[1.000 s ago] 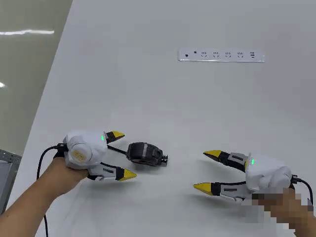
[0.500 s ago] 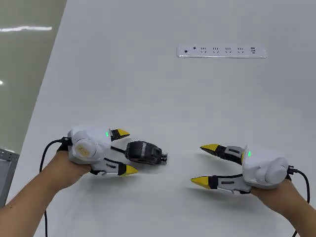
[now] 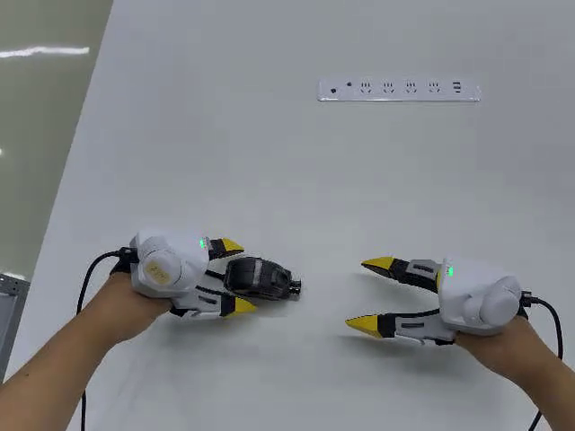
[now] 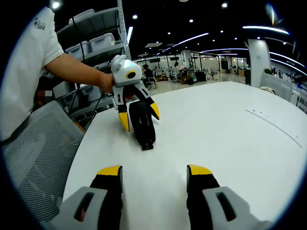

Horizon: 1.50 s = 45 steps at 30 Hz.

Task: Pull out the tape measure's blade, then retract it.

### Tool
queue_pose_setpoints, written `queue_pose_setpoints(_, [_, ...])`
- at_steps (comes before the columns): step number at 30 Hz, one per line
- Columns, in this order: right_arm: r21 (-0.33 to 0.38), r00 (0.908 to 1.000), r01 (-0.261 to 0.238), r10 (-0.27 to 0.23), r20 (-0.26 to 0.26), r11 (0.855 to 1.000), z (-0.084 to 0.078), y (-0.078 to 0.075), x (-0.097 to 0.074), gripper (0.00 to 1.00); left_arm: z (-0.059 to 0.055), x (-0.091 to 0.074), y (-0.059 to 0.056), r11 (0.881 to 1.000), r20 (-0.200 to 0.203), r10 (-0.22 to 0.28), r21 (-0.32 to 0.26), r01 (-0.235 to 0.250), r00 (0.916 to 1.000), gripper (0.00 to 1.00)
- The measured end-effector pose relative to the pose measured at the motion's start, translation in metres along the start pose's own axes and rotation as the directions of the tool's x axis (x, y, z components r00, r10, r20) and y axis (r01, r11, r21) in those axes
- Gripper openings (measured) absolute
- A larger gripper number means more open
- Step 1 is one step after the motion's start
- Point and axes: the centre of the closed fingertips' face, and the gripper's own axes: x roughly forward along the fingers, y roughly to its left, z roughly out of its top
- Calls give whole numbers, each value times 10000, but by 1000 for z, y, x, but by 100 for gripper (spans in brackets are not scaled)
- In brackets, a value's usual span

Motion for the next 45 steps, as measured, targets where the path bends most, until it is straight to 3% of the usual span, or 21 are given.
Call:
queue_pose_setpoints(13, [39, 10000, 15, -16, 5, 10000, -1, -1, 1, 53, 1, 1, -2, 10000, -21, -63, 0, 63, 10000, 45])
queue_pose_setpoints(19, [67, 10000, 0, 0, -10, 10000, -1, 0, 1, 53, 1, 1, -6, 9996, 2, -285, -75, 285, 9996, 36])
queue_pose_setpoints(45, [-31, 9999, -73, 73, 138, 10000, 0, 2, 8, 50, -1, 2, -4, 9997, 13, -219, 55, 219, 9998, 33])
